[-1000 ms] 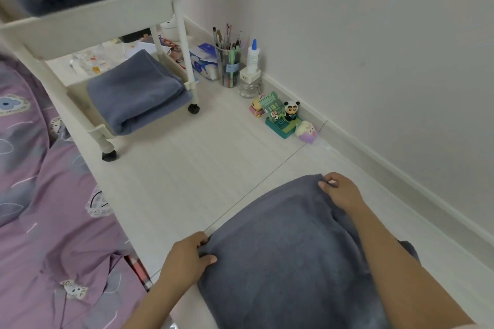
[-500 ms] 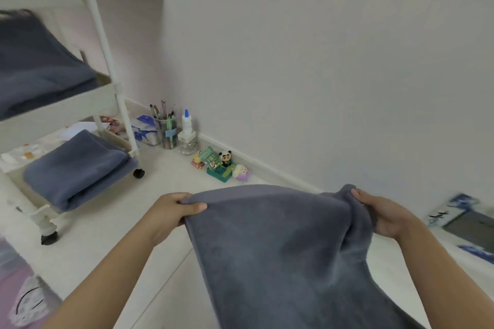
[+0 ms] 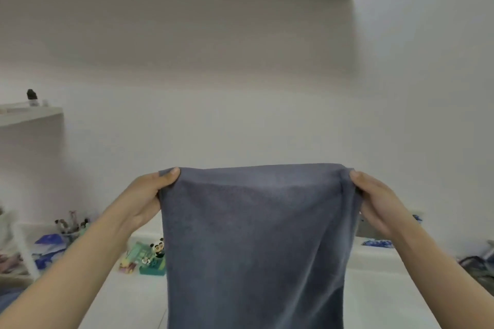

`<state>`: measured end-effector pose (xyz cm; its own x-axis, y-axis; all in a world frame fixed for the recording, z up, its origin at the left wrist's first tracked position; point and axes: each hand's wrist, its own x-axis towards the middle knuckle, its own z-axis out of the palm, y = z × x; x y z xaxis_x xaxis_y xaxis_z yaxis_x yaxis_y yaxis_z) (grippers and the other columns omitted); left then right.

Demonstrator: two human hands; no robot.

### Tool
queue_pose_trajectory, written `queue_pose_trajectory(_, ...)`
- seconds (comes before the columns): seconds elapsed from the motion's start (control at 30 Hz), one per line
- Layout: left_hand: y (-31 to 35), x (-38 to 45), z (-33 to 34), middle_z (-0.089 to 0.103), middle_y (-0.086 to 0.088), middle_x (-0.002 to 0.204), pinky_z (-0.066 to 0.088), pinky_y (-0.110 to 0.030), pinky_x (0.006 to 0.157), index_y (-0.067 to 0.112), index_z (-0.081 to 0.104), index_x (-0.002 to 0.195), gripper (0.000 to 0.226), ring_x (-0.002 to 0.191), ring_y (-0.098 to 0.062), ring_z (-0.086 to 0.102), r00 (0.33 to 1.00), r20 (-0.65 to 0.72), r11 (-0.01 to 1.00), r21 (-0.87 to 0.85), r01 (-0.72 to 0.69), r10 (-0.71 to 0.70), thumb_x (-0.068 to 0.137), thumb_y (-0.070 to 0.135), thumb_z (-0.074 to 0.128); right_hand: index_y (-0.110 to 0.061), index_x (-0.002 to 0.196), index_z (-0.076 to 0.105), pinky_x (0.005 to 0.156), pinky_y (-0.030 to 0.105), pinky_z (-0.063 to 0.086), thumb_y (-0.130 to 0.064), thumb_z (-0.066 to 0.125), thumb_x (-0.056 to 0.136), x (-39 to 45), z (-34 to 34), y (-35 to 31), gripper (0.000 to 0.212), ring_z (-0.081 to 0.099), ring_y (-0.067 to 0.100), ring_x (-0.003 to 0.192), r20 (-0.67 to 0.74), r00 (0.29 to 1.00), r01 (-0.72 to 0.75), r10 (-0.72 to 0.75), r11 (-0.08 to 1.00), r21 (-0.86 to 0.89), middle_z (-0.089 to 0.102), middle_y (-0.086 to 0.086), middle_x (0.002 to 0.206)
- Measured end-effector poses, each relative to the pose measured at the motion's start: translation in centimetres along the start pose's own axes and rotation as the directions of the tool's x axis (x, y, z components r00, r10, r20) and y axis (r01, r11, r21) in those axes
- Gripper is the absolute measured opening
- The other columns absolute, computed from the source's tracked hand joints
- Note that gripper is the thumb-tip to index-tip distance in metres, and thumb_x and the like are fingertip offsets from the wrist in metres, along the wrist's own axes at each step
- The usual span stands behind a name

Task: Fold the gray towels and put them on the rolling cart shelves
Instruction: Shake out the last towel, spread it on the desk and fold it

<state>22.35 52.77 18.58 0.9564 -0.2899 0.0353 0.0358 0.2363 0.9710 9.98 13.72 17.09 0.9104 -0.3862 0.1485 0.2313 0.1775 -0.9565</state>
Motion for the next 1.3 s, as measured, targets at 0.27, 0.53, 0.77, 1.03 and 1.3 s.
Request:
queue_pose_trajectory(0.27, 2.7, 0.2, -0.1, 0.072, -0.014, 0.103, 0.046, -0.032, 0.086, 0.001, 0.075, 0.092, 0.064, 0.101, -0.024, 0.065, 0.981, 0.183, 0.968, 0.225, -0.111, 0.070, 0.052, 0.050, 0.086, -0.019, 0.071, 0.053, 0.060, 0.033, 0.033, -0.033, 0.050, 0.096, -2.3, 0.0, -1.8, 0.029, 0.043, 0.015, 0.064, -0.243, 0.902, 0.247, -0.358, 0.887, -0.391, 0.051, 0.002, 0.068)
queue_pose_trajectory(0.53, 3.6, 0.6, -0.7, 0.069, -0.023, 0.100, 0.047, -0.033, 0.083, -0.016, 0.065, 0.094, 0.087, 0.089, -0.026, 0.063, 0.953, 0.285, 0.936, 0.294, -0.192, 0.106, 0.041, 0.050, 0.087, -0.026, 0.080, 0.058, 0.064, 0.034, 0.043, -0.041, 0.048, 0.096, -4.1, 1.2, -4.4, 0.024, 0.050, 0.015, 0.065, -0.377, 0.831, 0.287, -0.410, 0.895, -0.341, 0.057, 0.000, 0.073)
queue_pose_trajectory(0.77, 2.8, 2.0, 0.2, 0.062, -0.026, 0.105, 0.042, -0.034, 0.081, -0.021, 0.055, 0.109, 0.052, 0.093, -0.027, 0.056, 0.962, 0.253, 0.965, 0.210, -0.158, 0.103, 0.078, 0.019, 0.065, -0.015, 0.082, 0.061, 0.069, 0.032, 0.050, -0.032, 0.055, 0.092, -3.9, -0.3, -4.7, 0.020, 0.061, 0.016, 0.069, -0.191, 0.981, -0.026, 0.027, 1.000, 0.008, 0.065, 0.001, 0.075)
queue_pose_trajectory(1.03, 1.0, 6.2, 2.8, 0.070, -0.013, 0.088, 0.047, -0.033, 0.079, -0.004, 0.069, 0.091, 0.013, 0.085, -0.024, 0.060, 0.991, 0.109, 0.908, 0.402, -0.120, 0.082, 0.088, 0.005, 0.060, -0.009, 0.069, 0.052, 0.048, 0.020, 0.043, -0.016, 0.060, 0.083, 0.2, -5.1, -4.4, 0.018, 0.048, 0.011, 0.052, -0.169, 0.984, -0.073, 0.060, 0.995, -0.068, 0.049, 0.003, 0.064)
queue_pose_trajectory(1.3, 0.6, 10.1, 10.4, 0.066, -0.002, 0.093, 0.044, -0.024, 0.082, 0.010, 0.069, 0.088, 0.008, 0.092, -0.016, 0.060, 0.938, -0.144, 0.816, 0.546, -0.191, 0.315, 0.086, 0.003, 0.065, -0.009, 0.078, 0.059, 0.049, 0.012, 0.048, -0.006, 0.059, 0.089, 6.8, -8.0, -4.1, 0.011, 0.054, 0.009, 0.070, -0.310, 0.951, 0.009, -0.013, 1.000, -0.012, 0.057, -0.001, 0.078)
